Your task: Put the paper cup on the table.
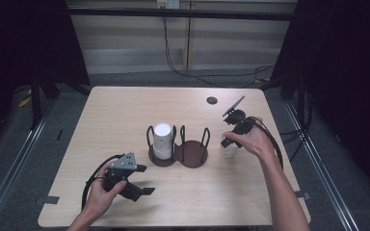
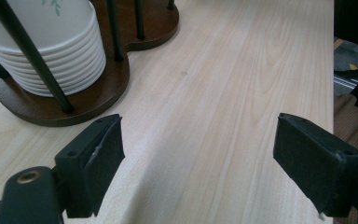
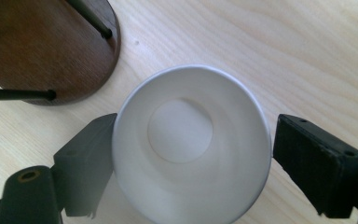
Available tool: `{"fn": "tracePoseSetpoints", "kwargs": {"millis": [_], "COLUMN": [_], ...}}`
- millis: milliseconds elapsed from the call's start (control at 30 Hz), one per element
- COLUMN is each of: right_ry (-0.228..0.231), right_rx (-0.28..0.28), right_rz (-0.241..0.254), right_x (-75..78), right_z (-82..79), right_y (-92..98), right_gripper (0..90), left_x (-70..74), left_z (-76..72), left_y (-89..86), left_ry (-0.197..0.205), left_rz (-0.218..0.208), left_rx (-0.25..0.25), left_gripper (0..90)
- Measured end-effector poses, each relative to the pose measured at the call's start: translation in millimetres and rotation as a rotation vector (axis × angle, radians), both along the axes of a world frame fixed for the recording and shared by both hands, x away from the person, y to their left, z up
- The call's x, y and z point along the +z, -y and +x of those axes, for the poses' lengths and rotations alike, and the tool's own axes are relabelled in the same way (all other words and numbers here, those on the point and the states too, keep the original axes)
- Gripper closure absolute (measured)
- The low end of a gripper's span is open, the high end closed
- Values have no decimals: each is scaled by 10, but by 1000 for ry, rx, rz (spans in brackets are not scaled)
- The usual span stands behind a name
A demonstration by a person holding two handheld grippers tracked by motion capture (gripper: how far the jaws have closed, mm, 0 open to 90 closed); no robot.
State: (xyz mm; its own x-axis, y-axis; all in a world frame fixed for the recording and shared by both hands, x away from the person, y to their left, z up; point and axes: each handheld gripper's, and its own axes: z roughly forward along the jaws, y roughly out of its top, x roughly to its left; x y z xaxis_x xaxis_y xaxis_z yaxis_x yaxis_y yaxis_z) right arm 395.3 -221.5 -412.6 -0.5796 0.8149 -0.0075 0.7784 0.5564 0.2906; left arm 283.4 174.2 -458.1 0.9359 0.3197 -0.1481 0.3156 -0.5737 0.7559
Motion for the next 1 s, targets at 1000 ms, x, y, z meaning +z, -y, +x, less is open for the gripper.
{"fn": "tracePoseSetpoints", "kwargs": {"millis": [1000], "right_ry": [240], "right_rx": [-117], "right_rz": [246], "right_x": [261], "right_z": [-248], "right_y": [151], "right_gripper": [148], "left_x": [11], "left_z": [-10], "left_y": [-88], "left_ry": [14], "left_rz": [-12], "left_rx": [21], "left_gripper": [161]}}
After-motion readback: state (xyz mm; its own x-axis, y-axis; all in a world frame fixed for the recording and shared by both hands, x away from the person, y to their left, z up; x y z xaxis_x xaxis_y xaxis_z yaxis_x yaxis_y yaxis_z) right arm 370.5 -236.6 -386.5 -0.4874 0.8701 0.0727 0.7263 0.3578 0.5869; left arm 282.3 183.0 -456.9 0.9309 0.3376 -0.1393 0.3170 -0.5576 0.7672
